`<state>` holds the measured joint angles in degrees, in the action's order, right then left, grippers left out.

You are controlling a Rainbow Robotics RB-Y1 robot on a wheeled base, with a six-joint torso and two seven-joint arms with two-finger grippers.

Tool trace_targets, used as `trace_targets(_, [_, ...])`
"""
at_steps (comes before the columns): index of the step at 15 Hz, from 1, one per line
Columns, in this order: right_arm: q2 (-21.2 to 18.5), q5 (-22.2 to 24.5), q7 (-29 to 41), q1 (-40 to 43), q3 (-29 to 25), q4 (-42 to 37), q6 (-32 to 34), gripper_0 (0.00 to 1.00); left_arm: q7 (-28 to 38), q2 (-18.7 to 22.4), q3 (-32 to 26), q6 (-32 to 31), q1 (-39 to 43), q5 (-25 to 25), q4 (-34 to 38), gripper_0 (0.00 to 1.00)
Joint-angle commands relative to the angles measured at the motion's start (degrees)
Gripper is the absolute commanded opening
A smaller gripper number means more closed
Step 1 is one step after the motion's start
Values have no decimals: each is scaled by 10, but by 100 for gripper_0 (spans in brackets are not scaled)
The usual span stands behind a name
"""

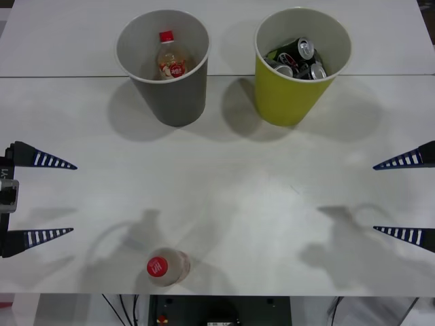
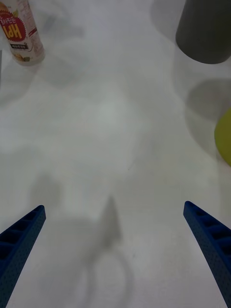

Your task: Put the can into the green bin and the plastic bottle into the gray bin

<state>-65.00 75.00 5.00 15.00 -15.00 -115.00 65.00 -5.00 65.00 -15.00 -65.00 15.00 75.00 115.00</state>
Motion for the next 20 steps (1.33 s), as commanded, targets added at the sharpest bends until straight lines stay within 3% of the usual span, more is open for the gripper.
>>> trace_targets(1, [0,0,0,0,0,0,0,100,0,0,0,0,0,0,0,100])
trace_targets(7, [0,0,0,0,0,0,0,100,-4,-1,15,-6,11,6,-35,100])
trace_targets(9, [0,0,0,0,0,0,0,100,-12,-11,29,-6,10,-16,-51,100])
trace_targets(12, [0,0,0,0,0,0,0,100,-84,-37,67,-6,-10,-49,-107,100])
trace_targets(16, [0,0,0,0,0,0,0,100,-164,-43,121,-10,-42,-81,-162,100])
trace_targets(20, [0,0,0,0,0,0,0,100,-262,-43,210,-18,-91,-144,-246,100])
